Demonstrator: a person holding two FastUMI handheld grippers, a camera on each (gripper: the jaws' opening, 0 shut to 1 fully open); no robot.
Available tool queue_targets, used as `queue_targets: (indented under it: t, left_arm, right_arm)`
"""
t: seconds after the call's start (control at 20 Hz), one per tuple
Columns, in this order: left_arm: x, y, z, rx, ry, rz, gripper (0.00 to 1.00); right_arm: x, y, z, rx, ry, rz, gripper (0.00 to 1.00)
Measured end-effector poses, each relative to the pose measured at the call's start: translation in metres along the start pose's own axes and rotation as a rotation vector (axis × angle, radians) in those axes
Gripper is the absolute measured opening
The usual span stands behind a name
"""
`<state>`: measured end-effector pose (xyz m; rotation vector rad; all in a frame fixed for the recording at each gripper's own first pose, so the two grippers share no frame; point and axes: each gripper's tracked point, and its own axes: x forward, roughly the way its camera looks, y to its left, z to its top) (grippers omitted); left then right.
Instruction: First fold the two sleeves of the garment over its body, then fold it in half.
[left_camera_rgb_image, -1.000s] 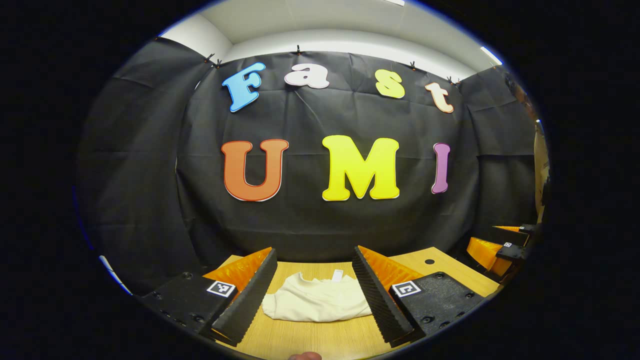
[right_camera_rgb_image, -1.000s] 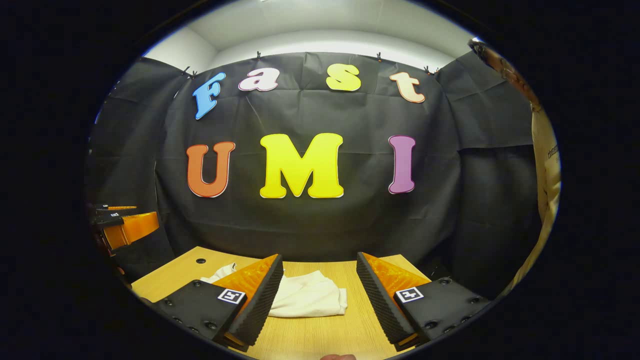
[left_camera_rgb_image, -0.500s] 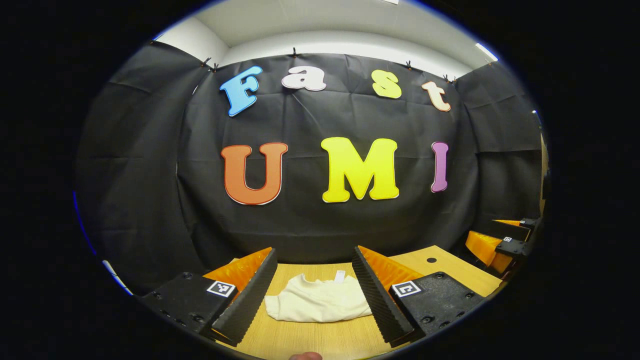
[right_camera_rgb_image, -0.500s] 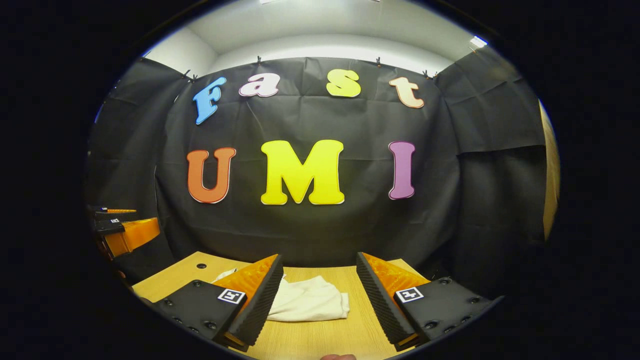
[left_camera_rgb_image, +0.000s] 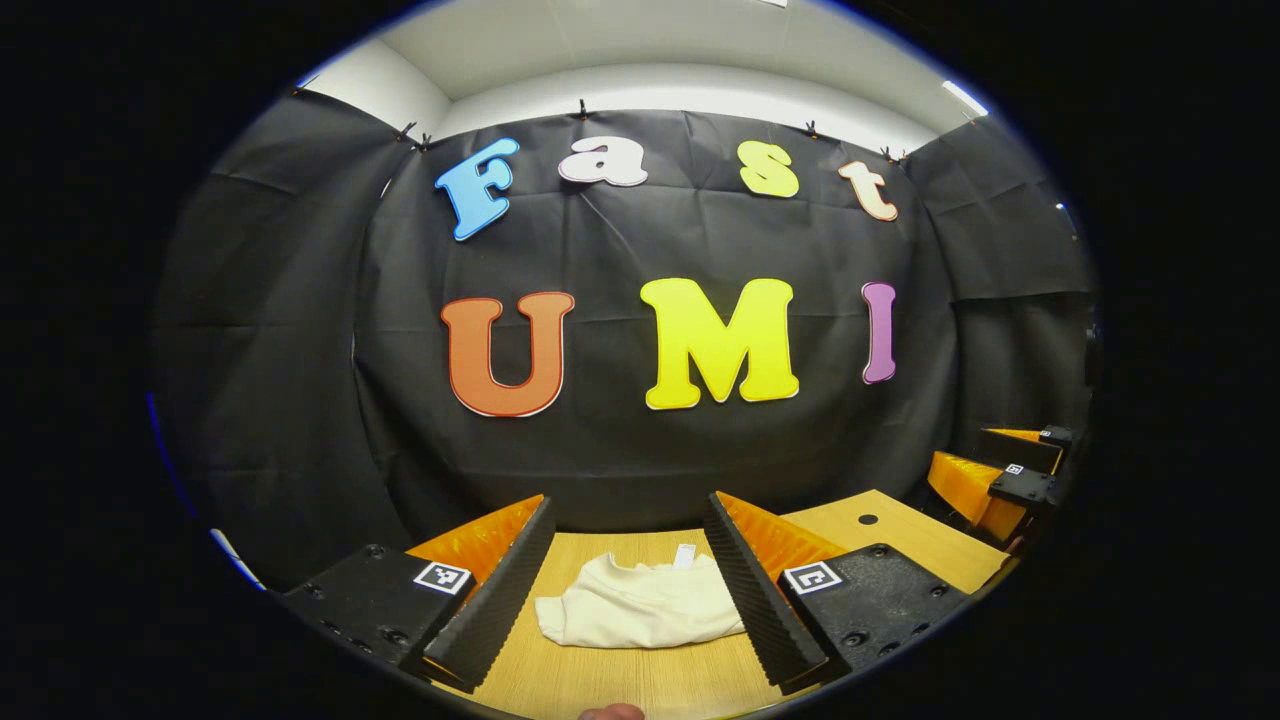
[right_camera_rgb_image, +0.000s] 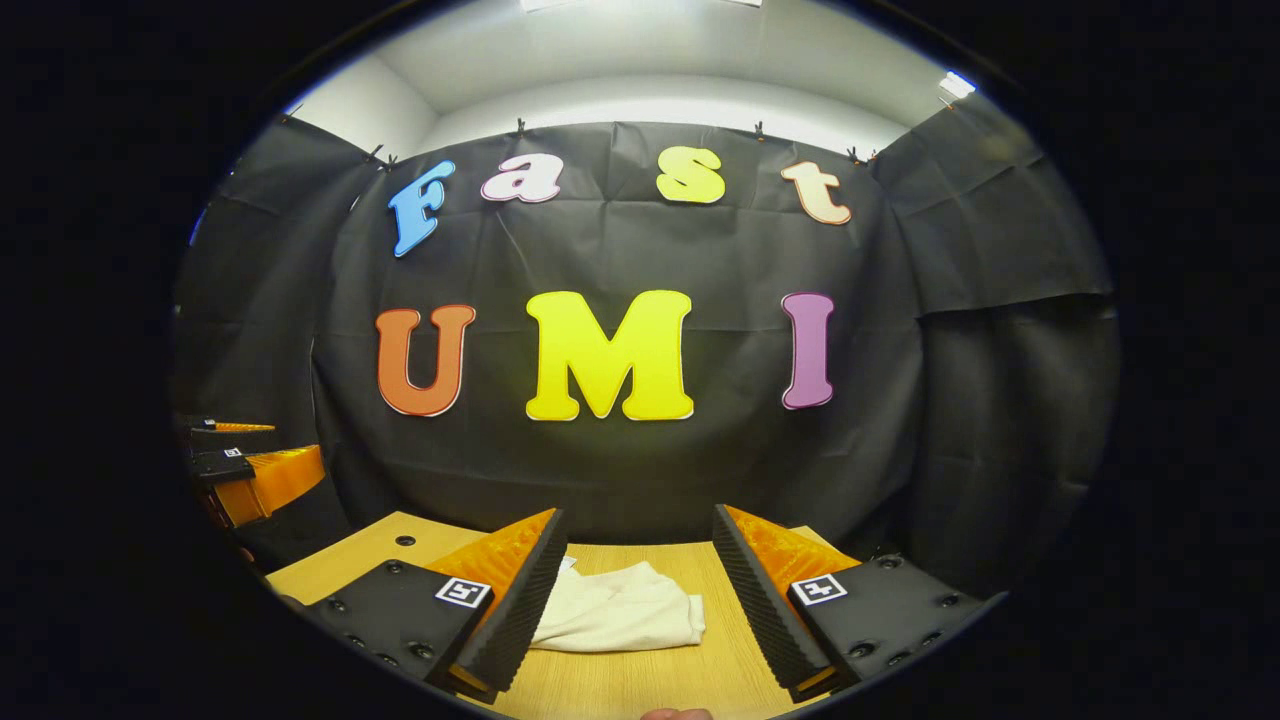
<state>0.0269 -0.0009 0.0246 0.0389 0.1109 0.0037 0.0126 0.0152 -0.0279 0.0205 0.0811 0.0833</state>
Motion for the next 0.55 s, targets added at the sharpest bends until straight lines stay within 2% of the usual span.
queue_targets:
  t: [0.55]
  left_arm:
    - [0.003, -0.003, 0.000, 0.006, -0.003, -0.001, 0.97]
  right_arm:
    - [0.005, 0.001, -0.002, 0.007, 0.004, 0.007, 0.93]
